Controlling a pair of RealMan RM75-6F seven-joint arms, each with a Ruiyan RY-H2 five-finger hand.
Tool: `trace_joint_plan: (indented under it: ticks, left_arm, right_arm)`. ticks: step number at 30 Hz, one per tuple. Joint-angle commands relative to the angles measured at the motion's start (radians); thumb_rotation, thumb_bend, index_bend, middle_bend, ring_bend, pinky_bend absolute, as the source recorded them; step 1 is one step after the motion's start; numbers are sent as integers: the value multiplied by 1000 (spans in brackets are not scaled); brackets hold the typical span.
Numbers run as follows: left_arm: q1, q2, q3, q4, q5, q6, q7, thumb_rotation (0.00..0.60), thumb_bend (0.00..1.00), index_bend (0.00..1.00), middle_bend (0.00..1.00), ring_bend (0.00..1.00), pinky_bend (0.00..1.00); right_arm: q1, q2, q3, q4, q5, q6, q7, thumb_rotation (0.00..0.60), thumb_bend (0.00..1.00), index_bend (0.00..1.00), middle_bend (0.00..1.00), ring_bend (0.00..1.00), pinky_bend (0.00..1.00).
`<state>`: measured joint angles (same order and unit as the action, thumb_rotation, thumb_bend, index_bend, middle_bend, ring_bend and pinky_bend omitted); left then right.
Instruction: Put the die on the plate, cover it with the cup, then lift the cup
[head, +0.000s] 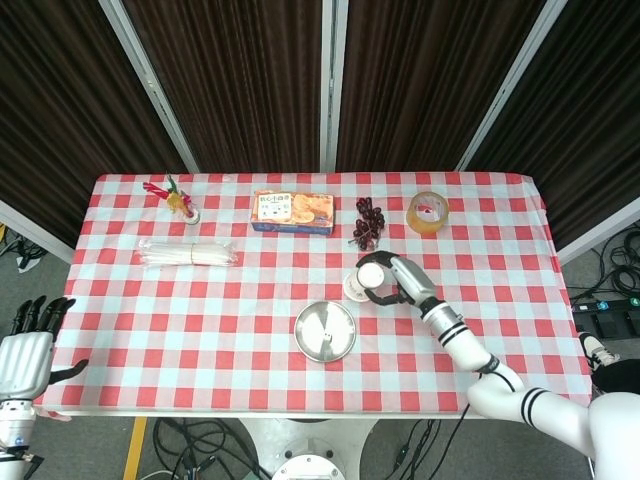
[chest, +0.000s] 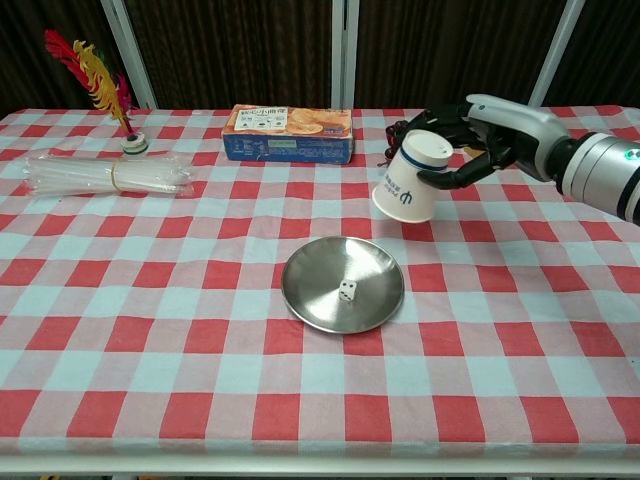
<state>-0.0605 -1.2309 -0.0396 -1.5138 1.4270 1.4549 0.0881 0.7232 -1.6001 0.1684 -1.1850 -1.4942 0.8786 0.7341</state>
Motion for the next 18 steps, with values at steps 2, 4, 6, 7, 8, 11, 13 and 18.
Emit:
trace_joint_plan:
  ticks: [2, 4, 6, 7, 8, 11, 13, 18]
  left_arm:
    - [2, 0, 1, -1, -2, 2, 1, 600, 0, 143, 129, 22, 18]
    - [4, -1, 2, 1, -5, 0, -3, 600, 0, 142, 129, 22, 18]
    - [4, -1, 2, 3, -9, -4, -7, 600, 0, 142, 129, 21, 18]
    - [5, -2, 3, 4, -10, -5, -9, 600, 0, 142, 129, 21, 18]
    - [6, -4, 4, 8, -9, -5, -13, 600, 0, 142, 129, 21, 18]
    - [8, -8, 6, 17, -10, -6, -24, 600, 0, 143, 129, 22, 18]
    - [8, -10, 7, 23, -11, -8, -30, 600, 0, 143, 129, 22, 18]
    - [10, -18, 7, 39, -10, -9, -46, 600, 0, 142, 129, 22, 18]
  right_arm:
    - [25, 50, -70, -116, -125, 42, 30, 600, 327, 514, 379, 171, 150]
    - [44, 38, -88, -128, -144, 26, -2, 600, 327, 516, 379, 171, 150]
    - [58, 20, -97, -124, -148, 9, -40, 600, 327, 521, 379, 171, 150]
    - [65, 8, -100, -118, -147, 0, -62, 600, 327, 523, 379, 171, 150]
    - [72, -7, -103, -107, -145, -10, -94, 600, 327, 525, 379, 171, 150]
    - [85, -41, -105, -84, -135, -26, -172, 600, 327, 527, 379, 172, 150]
    - [91, -50, -106, -81, -126, -35, -205, 600, 327, 527, 378, 172, 150]
    - [108, -52, -113, -91, -99, -75, -275, 600, 327, 528, 368, 171, 151]
